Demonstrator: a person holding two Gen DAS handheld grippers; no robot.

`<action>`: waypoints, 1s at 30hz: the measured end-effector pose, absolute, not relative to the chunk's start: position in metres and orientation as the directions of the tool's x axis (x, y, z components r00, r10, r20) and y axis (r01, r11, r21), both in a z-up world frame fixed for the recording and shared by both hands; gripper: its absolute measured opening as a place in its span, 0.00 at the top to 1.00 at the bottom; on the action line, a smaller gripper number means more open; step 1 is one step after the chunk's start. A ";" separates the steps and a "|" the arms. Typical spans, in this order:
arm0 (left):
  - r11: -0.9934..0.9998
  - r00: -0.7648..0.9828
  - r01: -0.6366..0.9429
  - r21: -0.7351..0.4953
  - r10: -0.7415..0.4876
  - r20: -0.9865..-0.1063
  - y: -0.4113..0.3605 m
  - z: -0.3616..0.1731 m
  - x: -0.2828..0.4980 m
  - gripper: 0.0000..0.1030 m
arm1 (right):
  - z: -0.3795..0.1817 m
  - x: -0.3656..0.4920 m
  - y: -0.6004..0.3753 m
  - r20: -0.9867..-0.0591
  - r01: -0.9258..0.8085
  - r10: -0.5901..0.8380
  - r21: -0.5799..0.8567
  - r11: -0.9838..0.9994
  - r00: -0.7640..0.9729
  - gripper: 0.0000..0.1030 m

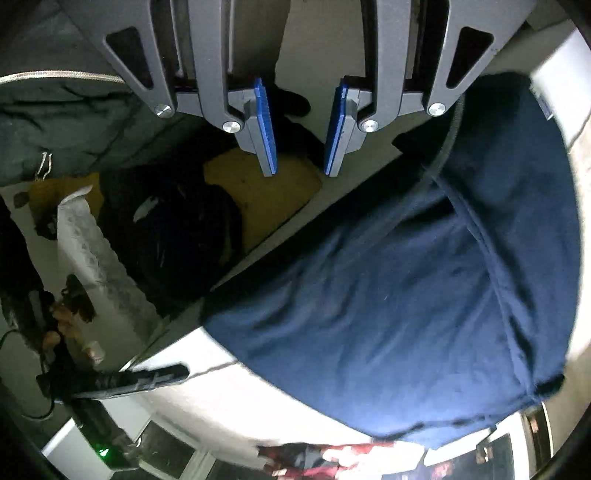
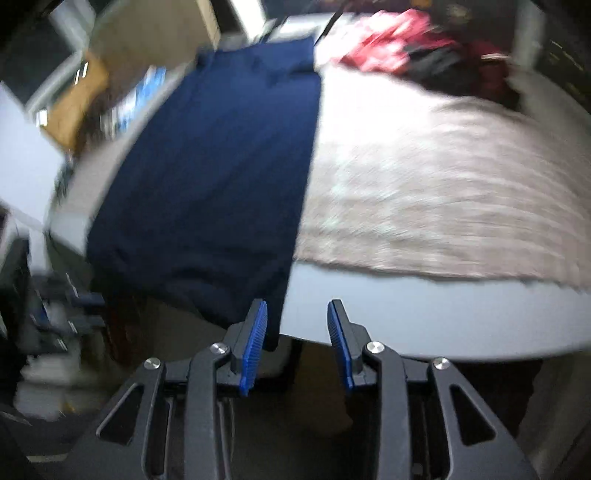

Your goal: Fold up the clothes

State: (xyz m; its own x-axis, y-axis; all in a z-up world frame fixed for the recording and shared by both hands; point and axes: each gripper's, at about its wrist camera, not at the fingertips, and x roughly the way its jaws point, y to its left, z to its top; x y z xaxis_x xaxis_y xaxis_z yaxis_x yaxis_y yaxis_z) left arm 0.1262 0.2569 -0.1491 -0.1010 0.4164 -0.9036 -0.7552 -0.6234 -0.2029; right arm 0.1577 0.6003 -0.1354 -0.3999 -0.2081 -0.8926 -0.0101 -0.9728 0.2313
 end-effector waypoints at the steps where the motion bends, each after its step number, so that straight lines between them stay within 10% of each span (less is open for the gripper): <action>1: -0.617 -0.123 -0.763 -0.194 0.434 -0.893 0.264 -0.141 0.132 0.76 | -0.125 0.165 0.607 -0.881 -0.030 -0.185 0.220 -0.975 -0.436 0.64; 4: -0.586 -0.235 -0.805 -0.093 0.459 -0.857 0.305 -0.130 0.146 0.74 | -0.094 0.188 0.625 -0.836 -0.090 -0.110 0.187 -0.978 -0.538 0.43; 19: -0.404 -0.532 -0.825 0.395 0.318 -0.785 0.461 -0.202 0.171 0.71 | -0.081 0.174 0.662 -0.814 -0.096 -0.136 0.228 -0.969 -0.565 0.42; 30: -0.503 -0.433 -0.844 0.187 0.432 -0.791 0.453 -0.181 0.147 0.98 | -0.067 0.033 0.647 -0.808 0.075 -0.286 0.290 -0.954 -0.515 0.42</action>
State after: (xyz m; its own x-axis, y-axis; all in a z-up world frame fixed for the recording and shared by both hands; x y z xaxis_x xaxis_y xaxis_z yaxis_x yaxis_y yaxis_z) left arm 0.1469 0.4528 -0.1812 -0.4330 0.4323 -0.7910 -0.8440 -0.5025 0.1874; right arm 0.0331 0.6469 -0.0667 -0.5152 -0.2859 -0.8080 0.0748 -0.9541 0.2899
